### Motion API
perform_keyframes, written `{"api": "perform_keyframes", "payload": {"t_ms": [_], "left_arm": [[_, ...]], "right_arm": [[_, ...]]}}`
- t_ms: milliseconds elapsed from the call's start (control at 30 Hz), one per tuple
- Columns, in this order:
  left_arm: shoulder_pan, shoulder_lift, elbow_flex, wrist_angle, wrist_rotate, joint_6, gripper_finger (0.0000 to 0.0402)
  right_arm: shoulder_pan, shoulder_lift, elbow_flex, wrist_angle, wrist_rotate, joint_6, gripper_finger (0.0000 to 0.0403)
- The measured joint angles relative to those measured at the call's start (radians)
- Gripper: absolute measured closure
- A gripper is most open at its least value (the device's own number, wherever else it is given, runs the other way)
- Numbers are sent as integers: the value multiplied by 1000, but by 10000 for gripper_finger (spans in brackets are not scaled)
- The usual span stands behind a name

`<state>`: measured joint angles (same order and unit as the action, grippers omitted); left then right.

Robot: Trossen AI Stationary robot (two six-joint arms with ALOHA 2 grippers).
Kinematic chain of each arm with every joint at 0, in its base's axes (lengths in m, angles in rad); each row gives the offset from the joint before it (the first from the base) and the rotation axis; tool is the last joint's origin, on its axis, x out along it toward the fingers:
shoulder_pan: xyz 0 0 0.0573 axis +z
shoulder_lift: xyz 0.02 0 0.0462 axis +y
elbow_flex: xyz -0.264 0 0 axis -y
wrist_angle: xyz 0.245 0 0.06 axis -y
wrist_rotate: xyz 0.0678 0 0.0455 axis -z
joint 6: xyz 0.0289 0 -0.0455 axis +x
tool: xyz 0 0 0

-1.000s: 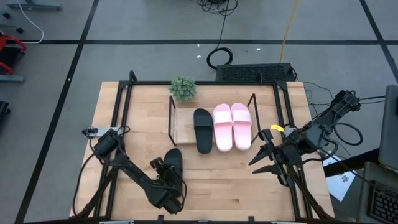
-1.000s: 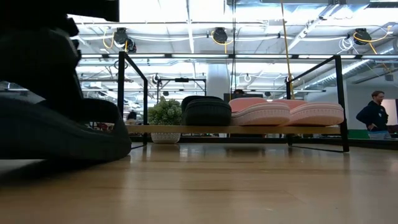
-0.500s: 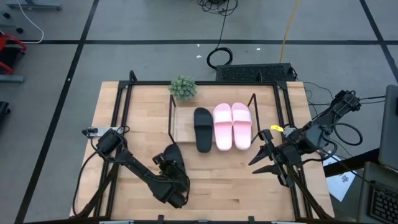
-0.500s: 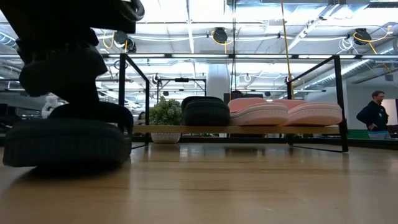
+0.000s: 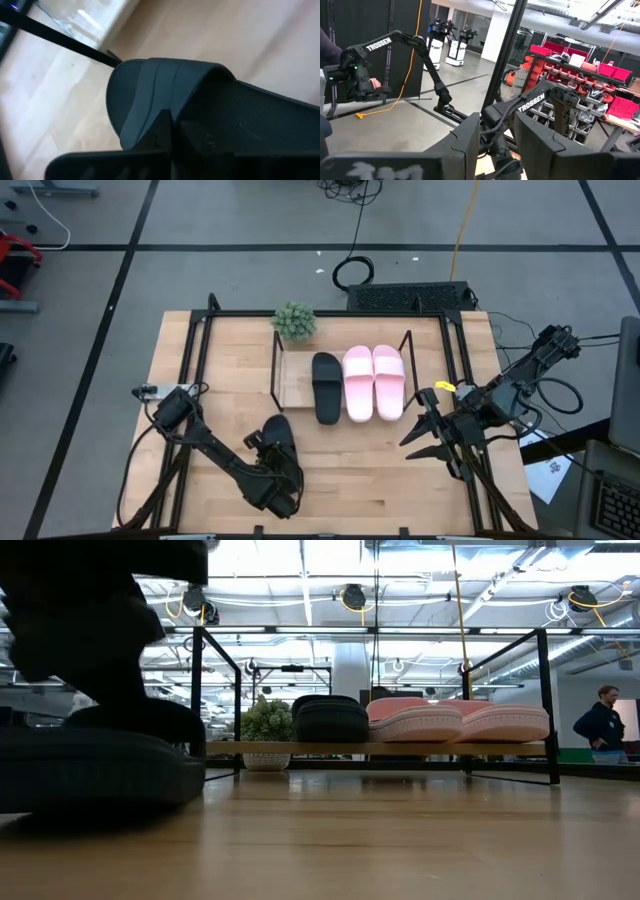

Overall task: Pick and place slides into the shelf
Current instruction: Put the black slide on the shelf

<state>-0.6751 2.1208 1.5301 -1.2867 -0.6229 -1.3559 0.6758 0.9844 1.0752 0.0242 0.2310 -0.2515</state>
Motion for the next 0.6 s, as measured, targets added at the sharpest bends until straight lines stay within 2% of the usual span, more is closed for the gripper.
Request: {"api": "perform_keyframes", "payload": {"t_ms": [200, 367, 433, 600], "left_arm": [[-38, 1, 111, -79, 47, -26, 400], [-73, 2, 300, -258, 56, -68, 400], [-80, 2, 388, -287, 41, -51, 401], [-59, -8, 613, -281, -69, 107, 401]], "right_arm": [[0, 0, 0, 4, 1, 0, 292], [0, 0, 0, 11, 1, 0, 292], [0, 0, 0, 17, 2, 1, 292], [0, 0, 0, 70, 3, 1, 292]]}}
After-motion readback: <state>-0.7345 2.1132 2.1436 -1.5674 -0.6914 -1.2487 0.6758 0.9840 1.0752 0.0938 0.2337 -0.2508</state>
